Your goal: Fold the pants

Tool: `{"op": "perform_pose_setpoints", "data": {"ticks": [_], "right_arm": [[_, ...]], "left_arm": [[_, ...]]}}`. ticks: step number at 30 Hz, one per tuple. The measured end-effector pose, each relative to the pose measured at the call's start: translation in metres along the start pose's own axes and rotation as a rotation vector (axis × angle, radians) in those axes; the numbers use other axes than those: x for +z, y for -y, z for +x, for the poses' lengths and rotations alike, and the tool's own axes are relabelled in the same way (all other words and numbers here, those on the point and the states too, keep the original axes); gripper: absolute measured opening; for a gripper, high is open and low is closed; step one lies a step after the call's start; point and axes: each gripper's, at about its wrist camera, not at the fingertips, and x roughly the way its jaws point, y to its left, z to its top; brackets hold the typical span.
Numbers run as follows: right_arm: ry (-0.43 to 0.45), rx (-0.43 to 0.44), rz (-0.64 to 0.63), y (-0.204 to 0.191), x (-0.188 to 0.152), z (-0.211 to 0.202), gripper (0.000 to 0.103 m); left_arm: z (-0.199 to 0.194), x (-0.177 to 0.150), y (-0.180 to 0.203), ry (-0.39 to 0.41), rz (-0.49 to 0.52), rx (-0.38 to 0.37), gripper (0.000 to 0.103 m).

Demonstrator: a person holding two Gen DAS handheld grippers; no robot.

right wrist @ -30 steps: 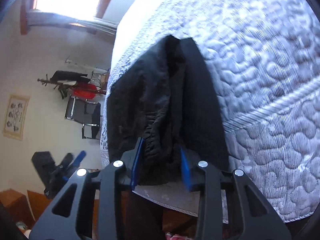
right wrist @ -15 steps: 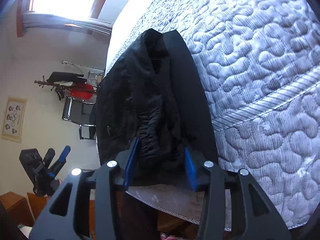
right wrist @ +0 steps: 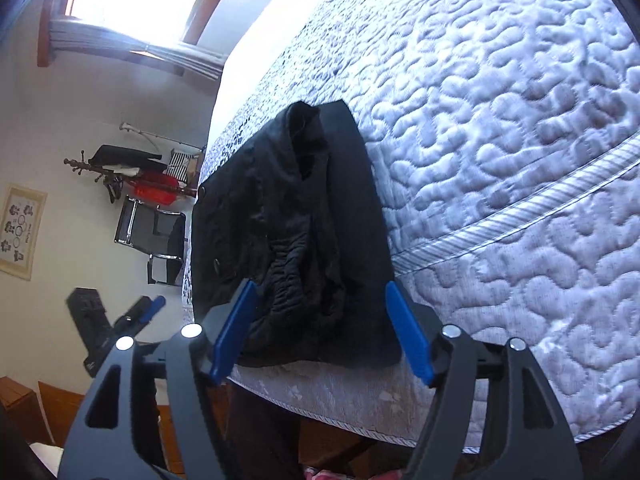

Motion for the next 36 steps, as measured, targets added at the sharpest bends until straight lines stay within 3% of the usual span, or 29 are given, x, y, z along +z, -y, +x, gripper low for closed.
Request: {"op": "perform_pose_setpoints", "data": {"ticks": [5, 8, 14, 17, 21, 36], "right_arm": [[0.002, 0.020, -0.013, 0.005, 0.012, -0.007, 0.079], [-0.016, 0.083, 0.003, 0.015, 0.018, -0.005, 0.082], [-0.070, 0.138, 0.050, 0.030, 0.033, 0.012, 0.084], [-0.090, 0.141, 0.065, 0.038, 0.040, 0.020, 0.084], [-0.118, 0.165, 0.076, 0.044, 0.047, 0.029, 0.084], [-0.225, 0.276, 0.061, 0.043, 0.058, 0.057, 0.090]], "left_arm": [[0.027, 0.004, -0.072, -0.123, -0.157, -0.155, 0.099], [0.052, 0.005, -0.098, -0.211, -0.186, -0.261, 0.099], [0.091, 0.007, -0.104, -0.338, -0.208, -0.465, 0.099], [0.103, 0.010, -0.104, -0.373, -0.201, -0.475, 0.099], [0.118, 0.015, -0.102, -0.425, -0.209, -0.596, 0.099], [0.158, 0.020, -0.084, -0.550, -0.178, -0.741, 0.099]]}}
